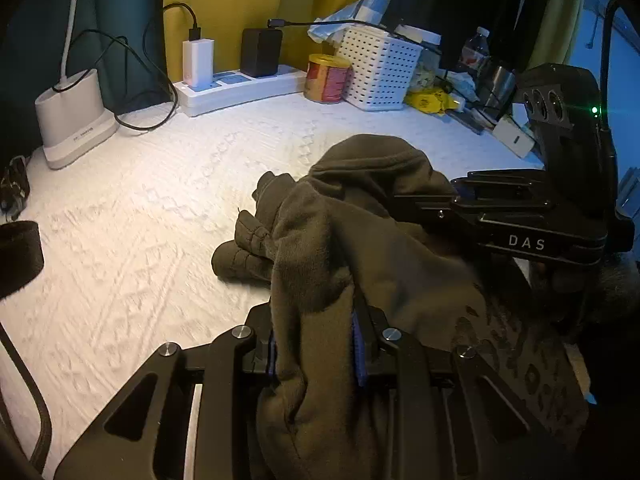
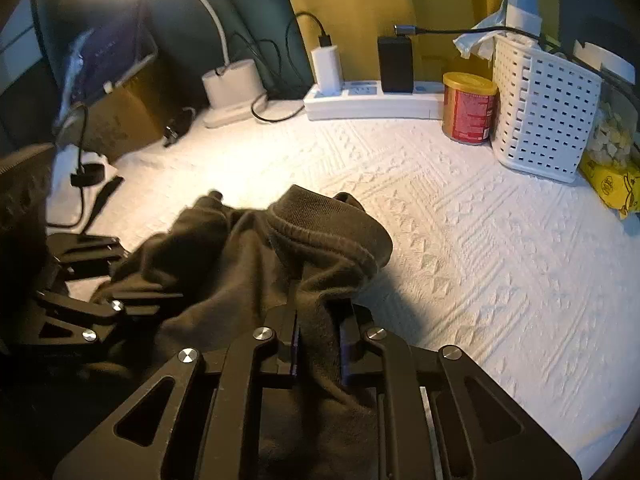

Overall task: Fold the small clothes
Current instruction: 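Lift the folded shirt with the left gripper while the right gripper grasps it too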

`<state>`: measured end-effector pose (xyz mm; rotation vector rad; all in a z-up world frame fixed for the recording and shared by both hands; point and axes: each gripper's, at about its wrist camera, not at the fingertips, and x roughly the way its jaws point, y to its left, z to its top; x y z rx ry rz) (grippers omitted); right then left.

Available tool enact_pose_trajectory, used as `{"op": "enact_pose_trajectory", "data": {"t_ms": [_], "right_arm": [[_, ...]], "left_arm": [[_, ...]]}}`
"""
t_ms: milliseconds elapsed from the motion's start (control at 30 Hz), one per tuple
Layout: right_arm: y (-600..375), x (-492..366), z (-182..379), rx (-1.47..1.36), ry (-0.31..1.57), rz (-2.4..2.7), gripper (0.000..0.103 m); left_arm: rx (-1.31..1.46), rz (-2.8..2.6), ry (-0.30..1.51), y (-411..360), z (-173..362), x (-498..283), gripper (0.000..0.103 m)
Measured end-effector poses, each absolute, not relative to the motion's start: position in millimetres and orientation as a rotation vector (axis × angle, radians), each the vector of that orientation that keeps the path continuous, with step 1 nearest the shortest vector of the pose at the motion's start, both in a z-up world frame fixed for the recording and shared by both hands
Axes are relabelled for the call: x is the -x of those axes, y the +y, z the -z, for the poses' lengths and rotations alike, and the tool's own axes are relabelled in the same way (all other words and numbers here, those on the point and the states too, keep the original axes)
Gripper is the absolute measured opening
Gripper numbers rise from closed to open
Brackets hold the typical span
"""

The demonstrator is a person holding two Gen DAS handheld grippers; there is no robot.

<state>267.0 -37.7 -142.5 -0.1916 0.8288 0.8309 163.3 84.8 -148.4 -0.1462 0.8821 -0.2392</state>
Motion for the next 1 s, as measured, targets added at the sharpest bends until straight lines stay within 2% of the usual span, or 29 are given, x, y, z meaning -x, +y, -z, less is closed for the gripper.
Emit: {"op": "enact_pose_trajectory", "data": {"t_ms": [1000], "right_arm": [[-90.3,-147.6,31.7,0.139,0.501,-0.886,0.013]], "left_arm": [[0.095,0.183,0.494,51.0,61.3,-66.2,0.025]]}}
